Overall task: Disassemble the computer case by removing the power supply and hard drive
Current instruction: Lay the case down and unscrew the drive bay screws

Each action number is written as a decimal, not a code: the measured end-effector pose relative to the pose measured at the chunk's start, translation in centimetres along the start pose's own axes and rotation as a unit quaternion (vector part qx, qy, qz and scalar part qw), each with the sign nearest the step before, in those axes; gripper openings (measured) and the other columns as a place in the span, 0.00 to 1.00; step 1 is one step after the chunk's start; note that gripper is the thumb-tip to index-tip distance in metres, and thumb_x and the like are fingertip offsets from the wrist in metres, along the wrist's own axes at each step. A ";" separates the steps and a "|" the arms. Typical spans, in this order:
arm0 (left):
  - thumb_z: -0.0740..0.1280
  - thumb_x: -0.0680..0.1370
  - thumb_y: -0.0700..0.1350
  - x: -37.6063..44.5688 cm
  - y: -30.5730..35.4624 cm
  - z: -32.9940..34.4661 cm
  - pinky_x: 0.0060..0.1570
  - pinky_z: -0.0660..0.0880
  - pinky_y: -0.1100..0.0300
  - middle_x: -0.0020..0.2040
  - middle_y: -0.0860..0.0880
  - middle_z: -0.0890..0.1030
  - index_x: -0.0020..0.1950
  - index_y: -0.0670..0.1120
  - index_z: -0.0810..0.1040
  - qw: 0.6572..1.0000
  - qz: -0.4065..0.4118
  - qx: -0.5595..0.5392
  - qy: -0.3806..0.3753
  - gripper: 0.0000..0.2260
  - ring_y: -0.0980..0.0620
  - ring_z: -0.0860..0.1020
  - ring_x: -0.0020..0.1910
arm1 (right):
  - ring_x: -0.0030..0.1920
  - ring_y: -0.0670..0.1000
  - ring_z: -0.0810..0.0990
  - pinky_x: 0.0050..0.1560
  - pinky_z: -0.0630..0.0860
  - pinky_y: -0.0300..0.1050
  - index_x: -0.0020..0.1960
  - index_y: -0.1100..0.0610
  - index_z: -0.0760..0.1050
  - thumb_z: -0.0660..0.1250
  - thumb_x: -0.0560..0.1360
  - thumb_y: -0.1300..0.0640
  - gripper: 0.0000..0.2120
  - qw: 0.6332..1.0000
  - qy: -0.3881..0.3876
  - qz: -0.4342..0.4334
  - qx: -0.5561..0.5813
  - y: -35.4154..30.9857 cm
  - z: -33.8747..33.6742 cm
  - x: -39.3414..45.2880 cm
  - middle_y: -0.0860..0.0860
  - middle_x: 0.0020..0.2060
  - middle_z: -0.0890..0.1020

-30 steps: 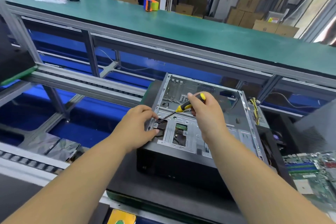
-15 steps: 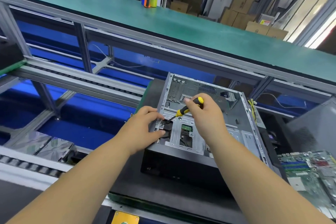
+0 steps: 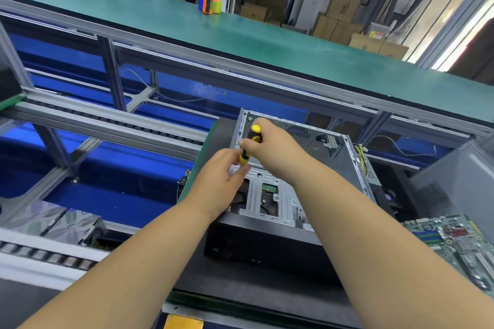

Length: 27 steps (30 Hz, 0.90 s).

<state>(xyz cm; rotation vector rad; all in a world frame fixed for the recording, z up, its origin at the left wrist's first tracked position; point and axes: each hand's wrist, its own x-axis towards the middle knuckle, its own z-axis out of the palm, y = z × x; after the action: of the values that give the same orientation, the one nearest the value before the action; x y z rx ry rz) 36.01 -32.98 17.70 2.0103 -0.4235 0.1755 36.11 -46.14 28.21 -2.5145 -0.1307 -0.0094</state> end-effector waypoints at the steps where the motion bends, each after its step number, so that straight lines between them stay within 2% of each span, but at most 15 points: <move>1: 0.63 0.81 0.51 0.0 0.3 0.2 0.53 0.74 0.59 0.52 0.58 0.76 0.62 0.55 0.75 0.999 -0.006 -0.036 0.004 0.10 0.63 0.74 0.51 | 0.33 0.47 0.71 0.31 0.64 0.43 0.49 0.51 0.66 0.65 0.79 0.49 0.09 1.000 -0.001 -0.004 0.000 -0.1 0.1 0.1 0.48 0.36 0.74; 4: 0.60 0.82 0.50 -0.3 0.6 0.5 0.49 0.73 0.64 0.49 0.58 0.79 0.59 0.57 0.75 0.997 -0.004 -0.080 0.011 0.07 0.62 0.77 0.49 | 0.34 0.47 0.72 0.32 0.66 0.44 0.50 0.50 0.66 0.65 0.79 0.50 0.08 1.000 -0.003 -0.015 0.007 0.0 0.4 0.2 0.48 0.37 0.75; 7: 0.60 0.83 0.48 -0.5 0.6 0.3 0.46 0.72 0.71 0.47 0.61 0.79 0.54 0.59 0.75 0.996 0.011 -0.083 0.021 0.07 0.63 0.78 0.51 | 0.32 0.46 0.72 0.32 0.67 0.42 0.43 0.47 0.65 0.66 0.78 0.53 0.09 0.999 -0.015 -0.018 0.030 0.0 0.4 0.2 0.48 0.35 0.74; 8: 0.60 0.83 0.48 -0.5 0.6 0.3 0.46 0.72 0.71 0.47 0.61 0.79 0.52 0.60 0.75 0.996 0.014 -0.082 0.023 0.07 0.62 0.78 0.50 | 0.31 0.46 0.72 0.32 0.68 0.43 0.41 0.47 0.65 0.66 0.76 0.55 0.11 0.999 -0.016 -0.014 0.039 0.0 0.3 0.1 0.48 0.34 0.74; 10: 0.62 0.82 0.47 -0.5 0.4 0.5 0.49 0.76 0.63 0.46 0.58 0.80 0.52 0.58 0.76 0.996 0.009 -0.085 0.030 0.06 0.61 0.80 0.49 | 0.32 0.49 0.72 0.34 0.71 0.45 0.41 0.50 0.69 0.66 0.74 0.57 0.07 0.999 -0.013 -0.004 0.042 -0.1 0.1 0.1 0.49 0.34 0.75; 11: 0.62 0.82 0.46 -0.4 0.4 0.7 0.50 0.78 0.59 0.46 0.56 0.80 0.52 0.56 0.76 0.996 0.000 -0.085 0.033 0.05 0.61 0.80 0.49 | 0.35 0.52 0.74 0.37 0.73 0.48 0.42 0.52 0.71 0.66 0.73 0.56 0.04 1.000 -0.010 0.000 0.026 -0.2 0.0 0.1 0.50 0.35 0.77; 13: 0.62 0.82 0.48 -0.3 0.4 0.9 0.50 0.79 0.57 0.47 0.56 0.80 0.53 0.56 0.76 0.997 -0.014 -0.071 0.035 0.04 0.63 0.80 0.49 | 0.38 0.53 0.76 0.38 0.75 0.50 0.43 0.53 0.73 0.67 0.72 0.48 0.08 0.999 0.020 -0.008 -0.034 -0.4 -0.3 0.0 0.49 0.36 0.79; 15: 0.62 0.82 0.50 -0.2 0.3 0.9 0.49 0.77 0.61 0.48 0.58 0.80 0.54 0.58 0.75 0.998 -0.018 -0.051 0.032 0.04 0.65 0.79 0.49 | 0.37 0.50 0.75 0.34 0.71 0.47 0.41 0.51 0.71 0.66 0.74 0.38 0.16 0.994 0.054 -0.023 -0.095 -0.6 -0.6 0.1 0.47 0.34 0.76; 17: 0.64 0.81 0.52 -0.1 0.2 0.9 0.49 0.75 0.62 0.47 0.61 0.78 0.55 0.59 0.74 0.999 -0.017 -0.034 0.023 0.04 0.65 0.76 0.48 | 0.36 0.51 0.72 0.30 0.64 0.45 0.41 0.51 0.68 0.63 0.77 0.39 0.16 0.984 0.055 -0.032 -0.168 -0.8 -0.6 0.3 0.46 0.33 0.73; 18: 0.65 0.79 0.53 -0.1 0.1 0.8 0.50 0.74 0.61 0.49 0.62 0.77 0.56 0.59 0.74 1.000 -0.019 -0.015 0.017 0.06 0.64 0.75 0.49 | 0.36 0.51 0.72 0.30 0.62 0.44 0.43 0.51 0.68 0.62 0.79 0.42 0.14 0.979 0.048 -0.036 -0.195 -0.8 -0.6 0.5 0.46 0.33 0.72; 20: 0.70 0.75 0.57 -0.1 -0.2 0.7 0.56 0.71 0.60 0.55 0.62 0.74 0.61 0.59 0.72 0.999 -0.036 0.032 -0.002 0.16 0.63 0.71 0.55 | 0.37 0.52 0.71 0.31 0.61 0.45 0.47 0.53 0.68 0.60 0.81 0.46 0.11 0.975 0.028 -0.045 -0.214 -0.7 -0.6 0.9 0.46 0.33 0.72; 22: 0.74 0.71 0.58 0.1 -0.4 0.7 0.62 0.71 0.56 0.63 0.58 0.71 0.66 0.57 0.70 0.994 -0.067 0.079 -0.027 0.25 0.57 0.69 0.62 | 0.36 0.50 0.71 0.32 0.63 0.46 0.49 0.53 0.69 0.61 0.81 0.48 0.09 0.978 -0.002 -0.060 -0.201 -0.8 -0.9 1.0 0.46 0.35 0.73; 24: 0.75 0.71 0.59 0.1 -0.5 0.8 0.66 0.70 0.51 0.70 0.57 0.67 0.68 0.55 0.71 0.989 -0.087 0.107 -0.054 0.29 0.54 0.67 0.68 | 0.35 0.48 0.71 0.33 0.65 0.45 0.49 0.53 0.69 0.61 0.81 0.50 0.07 0.981 -0.036 -0.070 -0.175 -1.0 -1.3 1.0 0.46 0.36 0.74; 27: 0.75 0.70 0.58 0.2 -0.9 1.1 0.66 0.69 0.54 0.71 0.58 0.65 0.65 0.55 0.72 0.987 -0.082 0.125 -0.057 0.26 0.54 0.66 0.69 | 0.38 0.51 0.74 0.40 0.75 0.51 0.51 0.53 0.70 0.62 0.80 0.54 0.03 0.985 -0.079 -0.064 -0.143 -1.3 -1.9 1.0 0.49 0.41 0.78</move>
<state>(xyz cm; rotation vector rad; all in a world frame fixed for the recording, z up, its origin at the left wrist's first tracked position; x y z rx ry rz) 36.47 -33.64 16.52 2.2994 -0.3165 0.0110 37.00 -46.12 30.50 -2.7870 -0.3804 0.1267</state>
